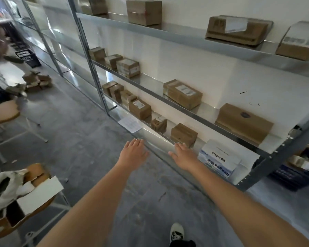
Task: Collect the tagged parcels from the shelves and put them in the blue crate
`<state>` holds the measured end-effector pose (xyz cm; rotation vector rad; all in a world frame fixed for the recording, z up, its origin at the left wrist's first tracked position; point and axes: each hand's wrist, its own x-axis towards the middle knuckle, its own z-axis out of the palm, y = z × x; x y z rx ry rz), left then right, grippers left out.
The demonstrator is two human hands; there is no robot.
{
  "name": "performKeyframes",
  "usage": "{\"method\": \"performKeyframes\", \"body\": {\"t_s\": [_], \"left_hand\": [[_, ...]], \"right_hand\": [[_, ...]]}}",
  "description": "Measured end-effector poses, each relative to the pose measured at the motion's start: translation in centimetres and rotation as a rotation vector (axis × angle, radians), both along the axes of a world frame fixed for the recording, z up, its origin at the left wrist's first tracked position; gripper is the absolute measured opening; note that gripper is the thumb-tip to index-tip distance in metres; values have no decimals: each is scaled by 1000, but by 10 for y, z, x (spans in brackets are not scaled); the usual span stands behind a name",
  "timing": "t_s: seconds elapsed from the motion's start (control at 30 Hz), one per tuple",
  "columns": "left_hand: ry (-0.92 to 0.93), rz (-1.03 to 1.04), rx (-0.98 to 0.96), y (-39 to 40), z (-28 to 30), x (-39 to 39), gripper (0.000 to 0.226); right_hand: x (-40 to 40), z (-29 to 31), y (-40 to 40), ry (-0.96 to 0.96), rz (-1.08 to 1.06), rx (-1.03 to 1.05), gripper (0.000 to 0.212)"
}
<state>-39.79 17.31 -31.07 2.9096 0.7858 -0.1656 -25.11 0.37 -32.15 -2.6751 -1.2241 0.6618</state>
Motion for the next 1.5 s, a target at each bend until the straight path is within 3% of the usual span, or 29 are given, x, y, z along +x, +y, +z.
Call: {"method": "performKeyframes", "body": {"t_s": [0.3, 0.57, 0.63, 0.77, 0.93, 1.03, 1.37, 1.5], "left_hand": [[-75, -73, -23, 79, 16, 159, 61], [-157, -141, -96, 150, 32, 299, 63], [-169, -171, -140, 176, 27, 330, 62], [-217, -157, -310, 231, 12, 384, 58], [-144, -151, -511, 287, -15, 431, 59], [-130, -115, -646, 303, -29, 458, 57], [-193, 309, -1152, 305, -46, 531, 43], [-249, 312, -1152, 298, -50, 528, 39]], "right_hand": [[147, 8, 99, -13, -46, 77, 66], [228, 6, 177, -108, -186, 209, 67], [251, 1, 191, -100, -339, 341, 69], [301, -12, 201, -48, -842, 629, 66], [328, -32, 202, 156, -1370, 714, 66], [332, -48, 209, 321, -1570, 764, 63], [337, -53, 229, 448, -1647, 963, 53], [335, -48, 239, 358, -1612, 985, 47]]}}
